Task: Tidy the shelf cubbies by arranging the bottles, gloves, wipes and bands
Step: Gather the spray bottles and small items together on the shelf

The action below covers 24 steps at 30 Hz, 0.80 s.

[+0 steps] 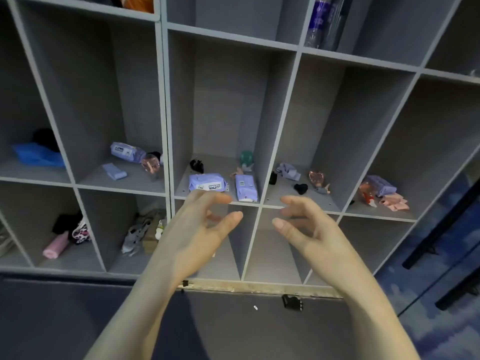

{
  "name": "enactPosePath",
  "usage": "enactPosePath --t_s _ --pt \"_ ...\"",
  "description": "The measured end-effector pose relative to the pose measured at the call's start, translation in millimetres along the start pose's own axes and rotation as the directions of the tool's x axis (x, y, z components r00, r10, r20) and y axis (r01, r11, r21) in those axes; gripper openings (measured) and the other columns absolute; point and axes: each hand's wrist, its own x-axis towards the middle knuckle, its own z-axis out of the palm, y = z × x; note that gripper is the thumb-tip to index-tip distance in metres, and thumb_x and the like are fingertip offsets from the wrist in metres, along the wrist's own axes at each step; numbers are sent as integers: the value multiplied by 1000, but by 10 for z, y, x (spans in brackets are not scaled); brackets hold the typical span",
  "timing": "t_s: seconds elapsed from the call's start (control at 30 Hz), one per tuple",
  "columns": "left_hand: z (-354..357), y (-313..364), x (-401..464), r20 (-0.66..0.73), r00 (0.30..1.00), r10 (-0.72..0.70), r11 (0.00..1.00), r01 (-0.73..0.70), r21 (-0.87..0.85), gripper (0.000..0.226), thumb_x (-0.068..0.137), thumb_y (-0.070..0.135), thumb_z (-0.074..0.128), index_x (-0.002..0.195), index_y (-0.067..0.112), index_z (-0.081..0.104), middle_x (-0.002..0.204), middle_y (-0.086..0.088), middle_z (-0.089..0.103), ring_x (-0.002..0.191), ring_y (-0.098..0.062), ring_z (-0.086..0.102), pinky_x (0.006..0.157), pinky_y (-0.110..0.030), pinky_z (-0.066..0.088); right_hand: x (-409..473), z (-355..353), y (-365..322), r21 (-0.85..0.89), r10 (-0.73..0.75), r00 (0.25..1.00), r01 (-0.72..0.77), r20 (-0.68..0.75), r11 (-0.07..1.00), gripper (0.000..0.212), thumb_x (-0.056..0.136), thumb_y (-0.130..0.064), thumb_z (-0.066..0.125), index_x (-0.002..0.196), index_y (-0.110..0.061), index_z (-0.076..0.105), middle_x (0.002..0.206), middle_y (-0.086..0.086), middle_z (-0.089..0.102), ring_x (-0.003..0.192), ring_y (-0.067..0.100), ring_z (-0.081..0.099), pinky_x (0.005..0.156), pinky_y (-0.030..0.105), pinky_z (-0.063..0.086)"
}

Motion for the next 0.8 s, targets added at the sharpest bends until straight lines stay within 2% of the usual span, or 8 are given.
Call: enactPosePath --t_s 0.3,0.6,0.7,0.8 --pt "-371 -244 110 -7 998 -65 998 66 12 27 83 50 60 107 39 60 110 22 47 92 6 59 86 -40 52 261 372 -167 0 7 999 -7 38 1000 38 85 -35 65 121 -36 54 109 -15 61 98 -1 60 87 21 44" --pt "-664 -487 269 -113 984 -138 990 141 20 28 84 45 63 109 34 62 115 16 49 89 7 56 89 -39 51 610 741 -322 39 -47 991 43 125 998 32 82 -37 67 113 -41 57 105 -14 63 96 5 62 87 26 45" --pt "-654 -534 400 -125 980 -155 986 160 37 28 85 44 63 111 32 61 113 15 49 92 2 58 88 -40 51 769 772 -279 39 -56 989 51 137 998 32 83 -37 67 113 -41 57 105 -14 63 97 5 62 88 28 46" --pt "-610 -577 548 -152 975 -160 986 166 31 26 84 45 64 107 33 62 111 14 51 93 -3 61 85 -42 53 945 786 -182 80 -76 983 64 165 995 29 85 -32 66 112 -38 58 106 -10 62 97 7 61 80 17 44"
